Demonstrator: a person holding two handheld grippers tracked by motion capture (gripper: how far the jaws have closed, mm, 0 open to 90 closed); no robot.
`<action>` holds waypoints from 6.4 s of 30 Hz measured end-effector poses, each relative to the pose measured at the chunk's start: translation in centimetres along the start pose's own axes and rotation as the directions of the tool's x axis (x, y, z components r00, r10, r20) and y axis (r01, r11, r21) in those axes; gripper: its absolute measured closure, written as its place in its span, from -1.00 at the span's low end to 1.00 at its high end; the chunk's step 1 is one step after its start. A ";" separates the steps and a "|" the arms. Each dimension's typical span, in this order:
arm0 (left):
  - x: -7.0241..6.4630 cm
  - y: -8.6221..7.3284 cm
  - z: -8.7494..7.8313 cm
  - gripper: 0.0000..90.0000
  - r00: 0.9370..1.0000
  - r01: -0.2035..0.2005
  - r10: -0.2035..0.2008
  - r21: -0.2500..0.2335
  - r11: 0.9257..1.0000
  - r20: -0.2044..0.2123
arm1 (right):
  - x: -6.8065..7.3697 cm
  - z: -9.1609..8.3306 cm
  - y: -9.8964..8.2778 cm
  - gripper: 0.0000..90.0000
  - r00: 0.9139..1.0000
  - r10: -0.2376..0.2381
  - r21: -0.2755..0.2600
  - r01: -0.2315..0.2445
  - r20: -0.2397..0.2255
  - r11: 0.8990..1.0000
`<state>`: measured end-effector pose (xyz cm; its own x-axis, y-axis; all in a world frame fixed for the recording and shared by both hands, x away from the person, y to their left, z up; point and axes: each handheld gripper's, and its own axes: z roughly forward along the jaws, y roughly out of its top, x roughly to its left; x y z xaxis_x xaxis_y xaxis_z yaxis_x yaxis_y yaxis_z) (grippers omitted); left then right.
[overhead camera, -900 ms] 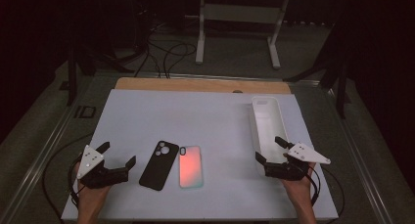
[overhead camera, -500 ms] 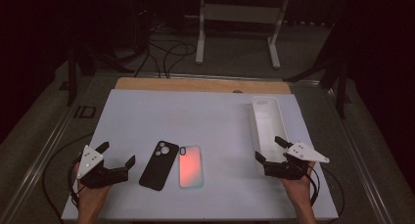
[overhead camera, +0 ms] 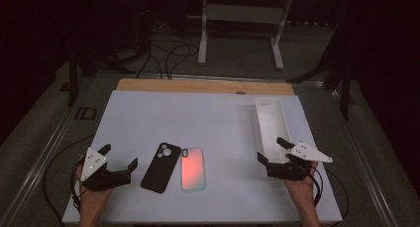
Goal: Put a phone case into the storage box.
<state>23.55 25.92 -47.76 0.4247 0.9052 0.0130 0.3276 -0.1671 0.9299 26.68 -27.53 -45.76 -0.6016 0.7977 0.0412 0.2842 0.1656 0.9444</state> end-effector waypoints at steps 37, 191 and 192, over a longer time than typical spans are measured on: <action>-0.1 -0.4 0.2 -1.00 1.000 0.000 0.000 0.014 1.000 -0.005 | 7.0 6.8 5.2 -0.75 0.963 -0.086 0.030 0.097 -0.254 0.995; 0.1 -0.9 0.6 -1.00 1.000 0.014 -0.013 0.034 0.999 -0.013 | 12.3 13.0 3.6 -0.79 0.981 -0.105 0.478 0.171 -0.161 0.861; 0.1 -0.9 0.6 -1.00 1.000 0.013 -0.012 0.034 0.999 -0.013 | 12.5 13.4 3.4 -0.79 0.981 -0.109 0.488 0.175 -0.161 0.855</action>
<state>23.77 25.91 -48.79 0.4095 0.9123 0.0064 0.3619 -0.1688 0.9168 30.09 -9.23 -46.40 -0.7414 0.6710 -0.0096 0.5018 0.5639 0.6559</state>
